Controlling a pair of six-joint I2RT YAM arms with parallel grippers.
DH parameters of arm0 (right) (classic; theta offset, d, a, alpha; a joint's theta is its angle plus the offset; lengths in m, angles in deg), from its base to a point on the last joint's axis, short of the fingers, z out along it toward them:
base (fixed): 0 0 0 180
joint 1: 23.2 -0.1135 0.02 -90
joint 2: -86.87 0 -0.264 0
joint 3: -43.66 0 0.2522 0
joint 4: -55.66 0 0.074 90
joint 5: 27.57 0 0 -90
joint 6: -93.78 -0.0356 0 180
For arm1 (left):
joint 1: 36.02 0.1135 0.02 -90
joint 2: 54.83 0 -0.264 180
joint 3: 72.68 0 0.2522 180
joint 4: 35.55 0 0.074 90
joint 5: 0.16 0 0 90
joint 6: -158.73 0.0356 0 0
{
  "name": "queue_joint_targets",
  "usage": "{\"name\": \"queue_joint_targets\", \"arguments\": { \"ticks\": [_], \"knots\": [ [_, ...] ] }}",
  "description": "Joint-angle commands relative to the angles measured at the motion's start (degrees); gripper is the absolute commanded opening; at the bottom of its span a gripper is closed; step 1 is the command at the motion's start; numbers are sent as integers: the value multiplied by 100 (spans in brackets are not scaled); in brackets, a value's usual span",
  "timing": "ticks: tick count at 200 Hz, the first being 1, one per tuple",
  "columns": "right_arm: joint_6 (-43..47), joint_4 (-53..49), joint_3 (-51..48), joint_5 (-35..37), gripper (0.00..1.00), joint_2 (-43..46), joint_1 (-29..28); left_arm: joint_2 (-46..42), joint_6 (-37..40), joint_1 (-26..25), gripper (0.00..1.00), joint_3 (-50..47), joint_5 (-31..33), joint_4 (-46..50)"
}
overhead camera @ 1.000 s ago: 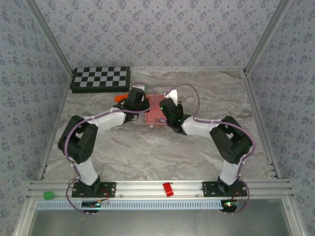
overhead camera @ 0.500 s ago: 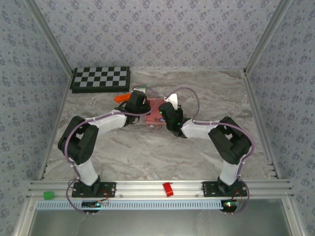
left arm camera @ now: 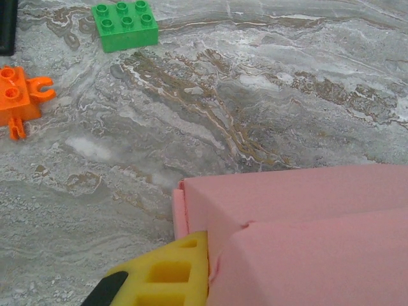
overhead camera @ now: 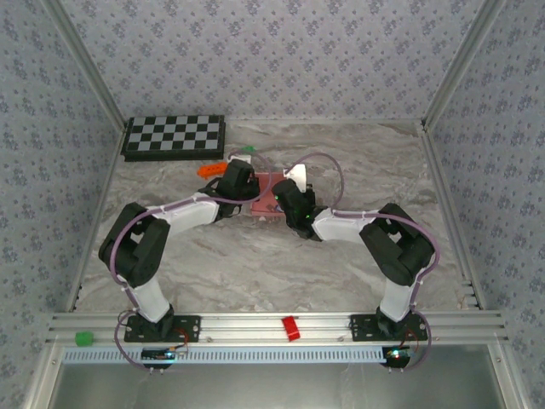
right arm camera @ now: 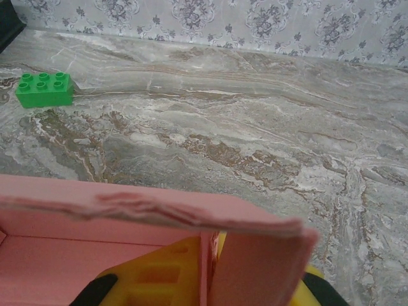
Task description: Fold the paper box
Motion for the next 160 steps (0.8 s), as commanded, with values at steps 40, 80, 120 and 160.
{"name": "queue_joint_targets", "arguments": {
  "ticks": [40, 80, 120, 160],
  "knots": [
    [-274, -131, -51, 44, 14, -44, -145, -195, -109, -129, 8, -198, -74, -25],
    [-374, -158, -94, 76, 14, -53, -181, -207, -132, -144, 9, -272, -40, -80],
    [-400, -88, -191, 144, 14, -71, -242, -230, -144, -177, 11, -382, 44, -120],
    [-421, -113, -235, 215, 14, -88, -292, -272, -154, -200, 11, -481, 97, -160]
  ]
}}
